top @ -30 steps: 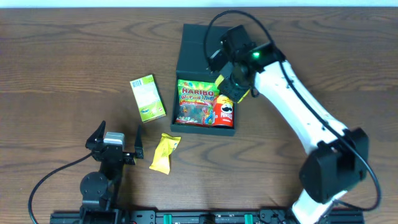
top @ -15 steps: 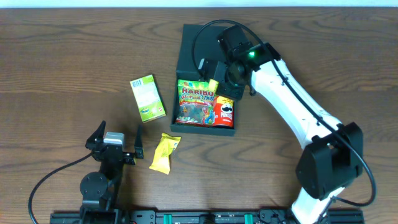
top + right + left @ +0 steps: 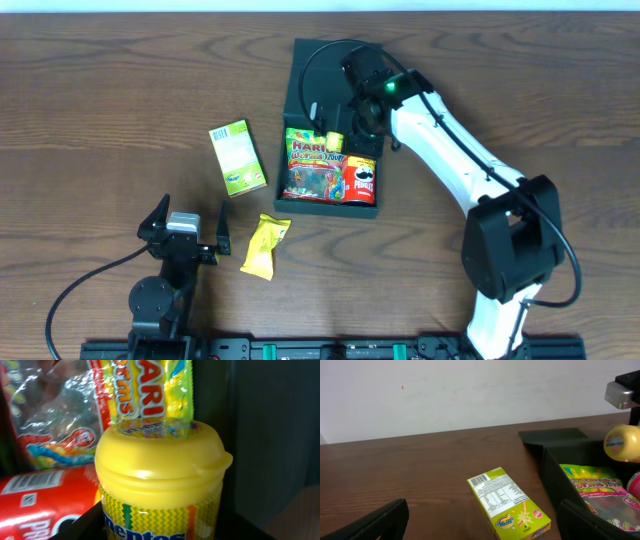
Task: Pack container
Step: 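Lower the Mentos tube into the box's back corner and open the right gripper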
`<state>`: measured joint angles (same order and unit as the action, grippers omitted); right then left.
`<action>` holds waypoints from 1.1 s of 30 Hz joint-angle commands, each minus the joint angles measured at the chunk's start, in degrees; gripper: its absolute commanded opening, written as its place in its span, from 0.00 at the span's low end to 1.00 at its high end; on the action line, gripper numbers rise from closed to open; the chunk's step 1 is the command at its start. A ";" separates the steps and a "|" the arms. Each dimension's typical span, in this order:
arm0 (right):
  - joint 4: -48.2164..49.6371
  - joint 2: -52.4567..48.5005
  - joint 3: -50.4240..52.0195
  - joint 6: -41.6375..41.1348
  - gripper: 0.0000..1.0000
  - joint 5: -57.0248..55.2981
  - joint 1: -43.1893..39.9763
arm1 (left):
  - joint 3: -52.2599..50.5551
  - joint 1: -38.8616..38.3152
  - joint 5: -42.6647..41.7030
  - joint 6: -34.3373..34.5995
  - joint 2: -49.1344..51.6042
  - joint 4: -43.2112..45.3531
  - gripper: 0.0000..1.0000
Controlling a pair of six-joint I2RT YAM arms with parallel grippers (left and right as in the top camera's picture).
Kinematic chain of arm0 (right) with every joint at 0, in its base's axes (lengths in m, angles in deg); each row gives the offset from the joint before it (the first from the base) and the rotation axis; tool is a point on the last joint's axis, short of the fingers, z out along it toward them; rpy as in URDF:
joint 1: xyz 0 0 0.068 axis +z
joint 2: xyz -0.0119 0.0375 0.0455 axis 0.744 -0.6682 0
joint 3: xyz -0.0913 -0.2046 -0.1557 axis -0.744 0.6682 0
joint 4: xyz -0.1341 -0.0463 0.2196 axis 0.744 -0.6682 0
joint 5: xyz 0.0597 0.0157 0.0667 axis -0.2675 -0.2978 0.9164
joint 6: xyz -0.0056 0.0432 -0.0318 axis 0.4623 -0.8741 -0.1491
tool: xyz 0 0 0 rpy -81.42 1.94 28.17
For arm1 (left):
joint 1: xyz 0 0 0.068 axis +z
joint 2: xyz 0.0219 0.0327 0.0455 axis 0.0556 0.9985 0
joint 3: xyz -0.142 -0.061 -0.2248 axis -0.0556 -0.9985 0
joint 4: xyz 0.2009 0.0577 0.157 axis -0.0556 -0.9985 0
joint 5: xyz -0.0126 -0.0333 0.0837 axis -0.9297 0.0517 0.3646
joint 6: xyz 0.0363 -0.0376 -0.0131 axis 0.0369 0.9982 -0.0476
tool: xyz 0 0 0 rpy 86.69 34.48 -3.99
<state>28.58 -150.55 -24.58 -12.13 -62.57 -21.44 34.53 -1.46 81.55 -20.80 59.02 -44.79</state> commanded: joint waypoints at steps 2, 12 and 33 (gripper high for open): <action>1.57 -1.73 -1.66 1.53 0.52 0.28 -0.94 | -0.63 0.13 -0.28 0.00 0.04 -2.95 0.95; 1.62 -2.29 -1.64 1.77 0.53 -1.01 -2.34 | -0.63 0.13 -0.28 0.00 0.04 -2.95 0.95; 2.01 -4.85 -1.64 2.38 0.76 -2.89 -2.34 | -0.63 0.13 -0.28 0.00 0.04 -2.95 0.95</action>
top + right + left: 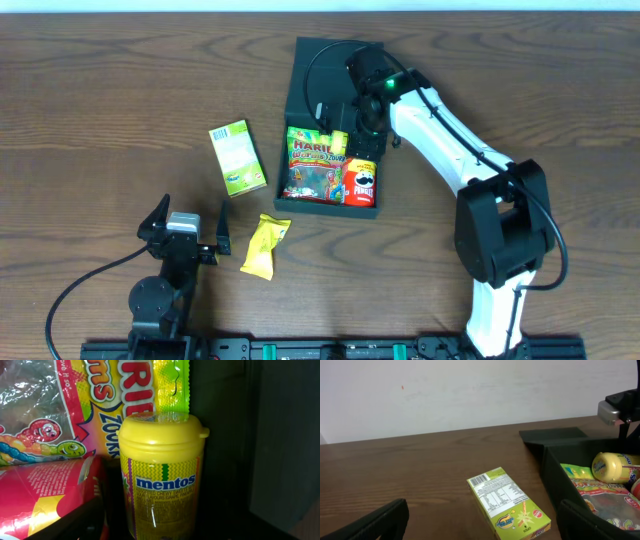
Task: Pack container
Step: 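Lower the Mentos tube into the box's back corner and open the right gripper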
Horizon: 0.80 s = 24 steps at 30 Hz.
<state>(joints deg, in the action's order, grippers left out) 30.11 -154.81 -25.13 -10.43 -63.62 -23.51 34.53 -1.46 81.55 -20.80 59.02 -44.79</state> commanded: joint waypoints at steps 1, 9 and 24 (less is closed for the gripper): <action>0.55 -0.59 -1.09 0.68 0.76 -2.16 -0.26 | -0.63 0.13 -0.28 0.00 0.04 -2.95 0.95; -0.13 -0.35 -3.32 -0.98 0.69 -5.11 0.17 | -0.63 0.13 -0.28 0.00 0.04 -2.95 0.95; -3.98 4.42 -12.72 -30.73 0.73 -4.07 6.38 | -0.63 0.13 -0.28 0.00 0.04 -2.95 0.95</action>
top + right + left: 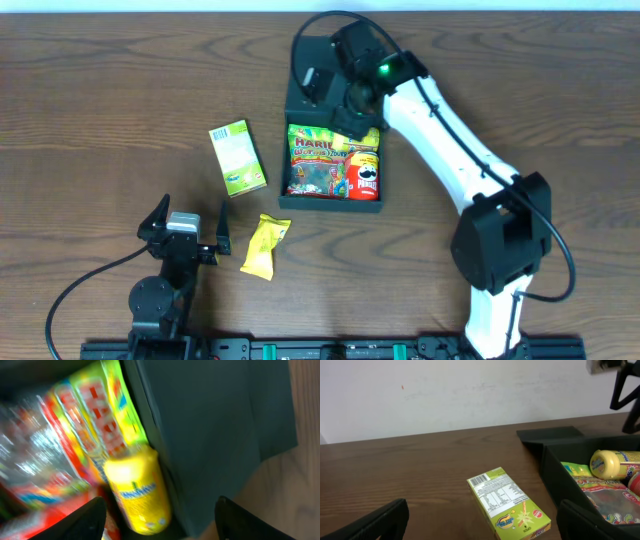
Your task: Pack container
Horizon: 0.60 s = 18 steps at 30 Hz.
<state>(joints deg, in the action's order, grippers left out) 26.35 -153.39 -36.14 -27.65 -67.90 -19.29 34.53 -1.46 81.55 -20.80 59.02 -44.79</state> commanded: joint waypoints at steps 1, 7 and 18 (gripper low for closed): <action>-0.39 3.50 -1.79 -17.25 0.76 0.20 2.86 | -0.63 0.13 -0.28 0.00 0.04 -2.95 0.95; -0.61 7.19 -1.79 -41.31 0.88 0.17 8.59 | -0.63 0.13 -0.28 0.00 0.04 -2.95 0.95; 0.55 6.47 -1.77 -66.99 0.99 0.17 13.53 | -0.63 0.13 -0.28 0.00 0.04 -2.95 0.95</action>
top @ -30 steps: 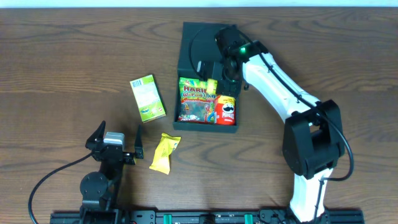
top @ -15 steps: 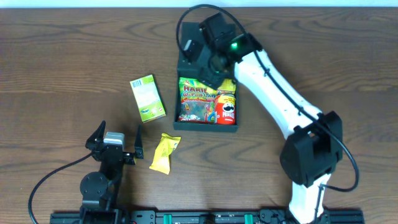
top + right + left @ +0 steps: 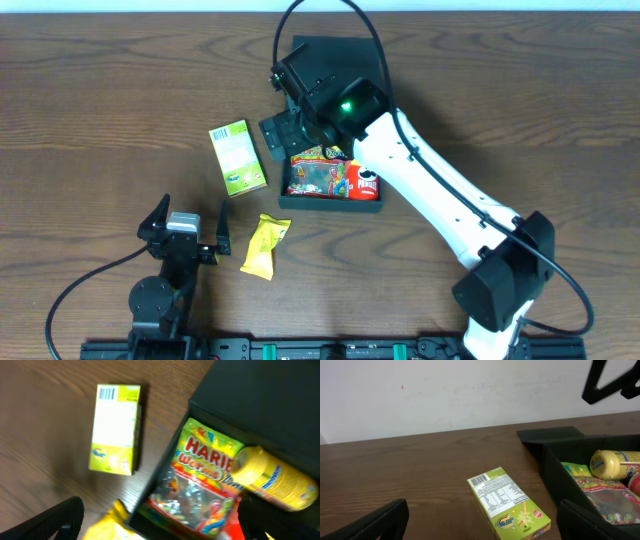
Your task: Pack container
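Observation:
The black container (image 3: 330, 206) holds a Haribo bag (image 3: 318, 172), a red Pringles can (image 3: 364, 183) and a yellow Mentos bottle (image 3: 276, 480) lying on its side. The bottle also shows in the left wrist view (image 3: 612, 463). My right gripper (image 3: 283, 95) hangs open and empty over the container's left edge. A green box (image 3: 237, 157) lies flat left of the container. A yellow packet (image 3: 265, 245) lies nearer the front. My left gripper (image 3: 190, 213) rests open and empty at the front left, facing the green box (image 3: 510, 503).
The container's black lid (image 3: 340, 55) lies open flat behind it. In the right wrist view the green box (image 3: 115, 428) and the yellow packet (image 3: 107, 527) lie on bare wood beside the container wall (image 3: 160, 485).
My right gripper was over the back of the container above the Mentos bottle; now it is further left, over the container's left edge, still open. Nothing else has moved.
My right gripper held the Mentos bottle above the container beside the Haribo bag. Then the bottle sat low in the container between the fingers. After that it lay in the container with the gripper away from it, and now the gripper is off to the left.

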`<state>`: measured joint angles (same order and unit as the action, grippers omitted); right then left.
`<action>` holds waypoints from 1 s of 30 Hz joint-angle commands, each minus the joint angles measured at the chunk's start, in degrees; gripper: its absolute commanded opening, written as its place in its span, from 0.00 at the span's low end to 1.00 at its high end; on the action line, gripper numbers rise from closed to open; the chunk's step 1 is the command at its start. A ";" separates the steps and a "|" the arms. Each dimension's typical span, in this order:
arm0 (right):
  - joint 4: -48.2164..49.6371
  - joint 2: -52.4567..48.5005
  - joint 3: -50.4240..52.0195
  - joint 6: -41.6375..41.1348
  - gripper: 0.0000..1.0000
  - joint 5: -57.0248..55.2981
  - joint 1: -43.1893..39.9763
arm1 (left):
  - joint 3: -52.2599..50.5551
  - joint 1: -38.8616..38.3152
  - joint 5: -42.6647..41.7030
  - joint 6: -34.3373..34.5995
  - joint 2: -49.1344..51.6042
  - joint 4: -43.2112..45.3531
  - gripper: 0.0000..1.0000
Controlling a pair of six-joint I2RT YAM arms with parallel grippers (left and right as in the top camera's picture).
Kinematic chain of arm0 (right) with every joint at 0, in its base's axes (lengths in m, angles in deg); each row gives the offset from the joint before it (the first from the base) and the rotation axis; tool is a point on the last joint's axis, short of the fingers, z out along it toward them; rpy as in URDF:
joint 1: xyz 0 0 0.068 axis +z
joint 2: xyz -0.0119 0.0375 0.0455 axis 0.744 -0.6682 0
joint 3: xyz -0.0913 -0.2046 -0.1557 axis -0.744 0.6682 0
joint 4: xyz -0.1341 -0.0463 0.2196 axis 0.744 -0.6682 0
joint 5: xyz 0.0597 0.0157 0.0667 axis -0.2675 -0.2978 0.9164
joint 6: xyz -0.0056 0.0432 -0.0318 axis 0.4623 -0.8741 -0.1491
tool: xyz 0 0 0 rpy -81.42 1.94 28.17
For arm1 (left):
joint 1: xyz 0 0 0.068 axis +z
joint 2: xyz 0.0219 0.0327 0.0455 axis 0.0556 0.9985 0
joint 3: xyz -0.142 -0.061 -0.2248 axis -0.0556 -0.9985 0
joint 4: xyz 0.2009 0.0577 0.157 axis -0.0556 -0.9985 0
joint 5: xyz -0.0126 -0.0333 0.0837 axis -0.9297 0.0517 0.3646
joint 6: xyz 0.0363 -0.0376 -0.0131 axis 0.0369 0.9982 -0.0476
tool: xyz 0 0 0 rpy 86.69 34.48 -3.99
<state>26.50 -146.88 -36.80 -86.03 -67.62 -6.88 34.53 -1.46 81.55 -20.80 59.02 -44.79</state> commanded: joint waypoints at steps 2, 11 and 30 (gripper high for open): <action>0.33 -0.72 -1.11 -8.57 0.99 -0.50 1.70 | -0.63 0.13 -0.28 0.00 0.04 -2.95 0.95; -2.49 -1.38 -1.11 -7.37 0.99 -6.43 3.89 | -0.63 0.13 -0.28 0.00 0.04 -2.95 0.95; -4.87 21.03 11.08 3.72 0.99 -13.07 -4.11 | -0.63 0.13 -0.28 0.00 0.04 -2.95 0.95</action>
<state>21.82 -131.38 -29.76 -85.75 -79.86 -7.47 34.53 -1.46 81.55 -20.80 59.02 -44.79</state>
